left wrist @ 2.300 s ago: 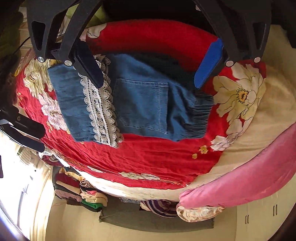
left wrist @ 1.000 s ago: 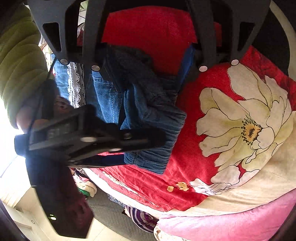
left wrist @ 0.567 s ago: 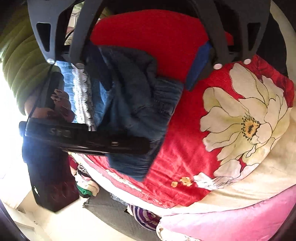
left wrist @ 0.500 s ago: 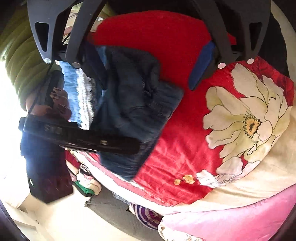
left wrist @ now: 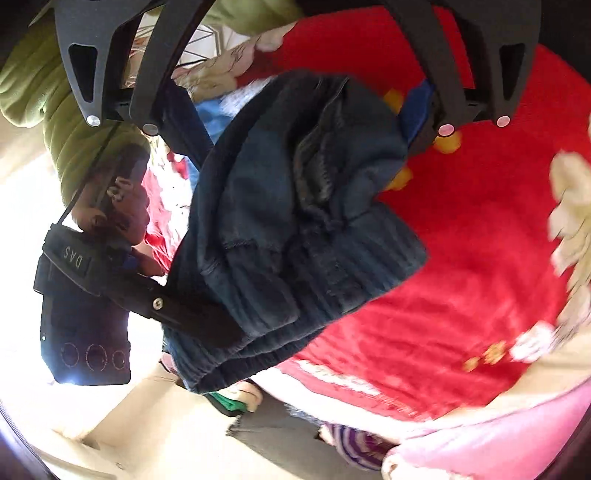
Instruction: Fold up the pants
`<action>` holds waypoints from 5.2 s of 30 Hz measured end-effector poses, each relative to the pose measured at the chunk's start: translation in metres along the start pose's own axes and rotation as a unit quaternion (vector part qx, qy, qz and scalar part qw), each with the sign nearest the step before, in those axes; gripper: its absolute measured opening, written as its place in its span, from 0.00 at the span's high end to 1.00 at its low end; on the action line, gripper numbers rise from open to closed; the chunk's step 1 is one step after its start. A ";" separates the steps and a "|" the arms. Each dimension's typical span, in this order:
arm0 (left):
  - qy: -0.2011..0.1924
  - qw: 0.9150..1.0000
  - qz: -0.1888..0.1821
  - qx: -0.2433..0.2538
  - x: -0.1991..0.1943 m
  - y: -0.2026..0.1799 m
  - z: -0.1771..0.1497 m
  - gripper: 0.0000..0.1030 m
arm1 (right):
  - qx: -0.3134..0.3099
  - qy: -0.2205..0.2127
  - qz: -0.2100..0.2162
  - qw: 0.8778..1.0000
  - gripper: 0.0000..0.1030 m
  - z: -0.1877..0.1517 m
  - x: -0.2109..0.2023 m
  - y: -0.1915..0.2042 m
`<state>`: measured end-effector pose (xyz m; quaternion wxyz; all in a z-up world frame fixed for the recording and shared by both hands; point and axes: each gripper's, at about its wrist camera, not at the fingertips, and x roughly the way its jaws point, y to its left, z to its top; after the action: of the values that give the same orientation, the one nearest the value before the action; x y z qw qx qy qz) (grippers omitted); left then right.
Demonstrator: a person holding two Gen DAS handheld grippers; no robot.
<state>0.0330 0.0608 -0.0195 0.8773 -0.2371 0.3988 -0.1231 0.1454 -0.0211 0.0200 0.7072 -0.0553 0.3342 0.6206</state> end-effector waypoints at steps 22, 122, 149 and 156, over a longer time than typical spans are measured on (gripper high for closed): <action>0.082 0.983 -0.003 0.165 0.055 -0.079 -0.045 0.24 | 0.096 0.077 -0.260 0.958 0.44 -0.128 -0.043 -0.054; -0.041 0.980 0.155 0.118 -0.031 -0.046 -0.003 0.04 | 0.096 -0.085 -0.356 0.926 0.09 -0.118 -0.136 0.031; 0.053 0.991 0.079 0.098 0.099 -0.040 0.015 0.48 | 0.273 -0.019 -0.201 0.941 0.51 -0.158 -0.061 -0.068; 0.038 0.989 0.080 0.117 0.085 -0.053 0.016 0.68 | 0.210 -0.024 -0.207 0.955 0.93 -0.143 -0.059 -0.042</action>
<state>0.0990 -0.0136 -0.0376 0.8902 -0.0950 0.4324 -0.1076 0.1255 -0.1509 -0.0725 0.8239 0.0415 0.4207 0.3776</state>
